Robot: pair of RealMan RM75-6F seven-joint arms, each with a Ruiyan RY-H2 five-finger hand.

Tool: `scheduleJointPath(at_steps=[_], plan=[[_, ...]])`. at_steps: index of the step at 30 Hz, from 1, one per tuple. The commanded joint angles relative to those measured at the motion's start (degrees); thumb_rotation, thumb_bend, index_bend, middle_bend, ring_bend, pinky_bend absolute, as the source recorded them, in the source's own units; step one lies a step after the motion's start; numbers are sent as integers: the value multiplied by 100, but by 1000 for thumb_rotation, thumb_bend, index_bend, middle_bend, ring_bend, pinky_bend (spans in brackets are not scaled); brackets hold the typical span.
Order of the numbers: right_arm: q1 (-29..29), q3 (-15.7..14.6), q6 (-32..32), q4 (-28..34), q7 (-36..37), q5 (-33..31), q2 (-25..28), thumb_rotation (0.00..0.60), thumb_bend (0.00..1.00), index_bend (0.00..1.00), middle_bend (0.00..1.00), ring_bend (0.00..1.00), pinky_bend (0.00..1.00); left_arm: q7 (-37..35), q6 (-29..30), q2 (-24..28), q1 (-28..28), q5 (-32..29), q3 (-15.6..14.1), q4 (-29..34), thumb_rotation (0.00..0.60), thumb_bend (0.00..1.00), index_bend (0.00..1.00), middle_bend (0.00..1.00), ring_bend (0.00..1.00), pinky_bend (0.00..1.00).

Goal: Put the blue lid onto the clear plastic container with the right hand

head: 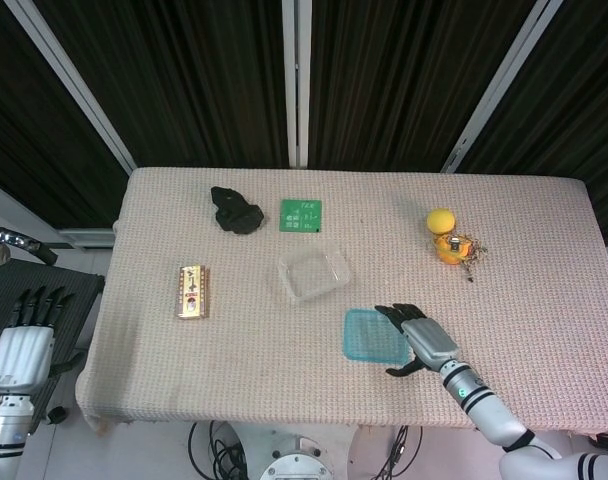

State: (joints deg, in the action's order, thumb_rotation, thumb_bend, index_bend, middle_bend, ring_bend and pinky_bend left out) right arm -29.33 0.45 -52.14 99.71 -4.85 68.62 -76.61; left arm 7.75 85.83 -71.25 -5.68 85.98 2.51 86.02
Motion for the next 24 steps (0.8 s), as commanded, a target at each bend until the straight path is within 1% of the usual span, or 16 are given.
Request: scheduleJointPath(at_steps=[1,11,24], plan=[[81,-16,-203,-167,-234,-53,-242,600,26,0,116,0,0,-17,17,8,15,-5,-3,-6,600,0,161,86,0,0],[145,77,-562,-541,-786,-163,-797,600,26,0,130,0,0,-146,84,-60,100,-34,-36,-116,600,0,161,86,0,0],[120,105,-433,-600,-833,-214,-911,600,26,0,142,0,0,-185,92,-68,122,-36,-35,-146,600,0,161,86,0,0]])
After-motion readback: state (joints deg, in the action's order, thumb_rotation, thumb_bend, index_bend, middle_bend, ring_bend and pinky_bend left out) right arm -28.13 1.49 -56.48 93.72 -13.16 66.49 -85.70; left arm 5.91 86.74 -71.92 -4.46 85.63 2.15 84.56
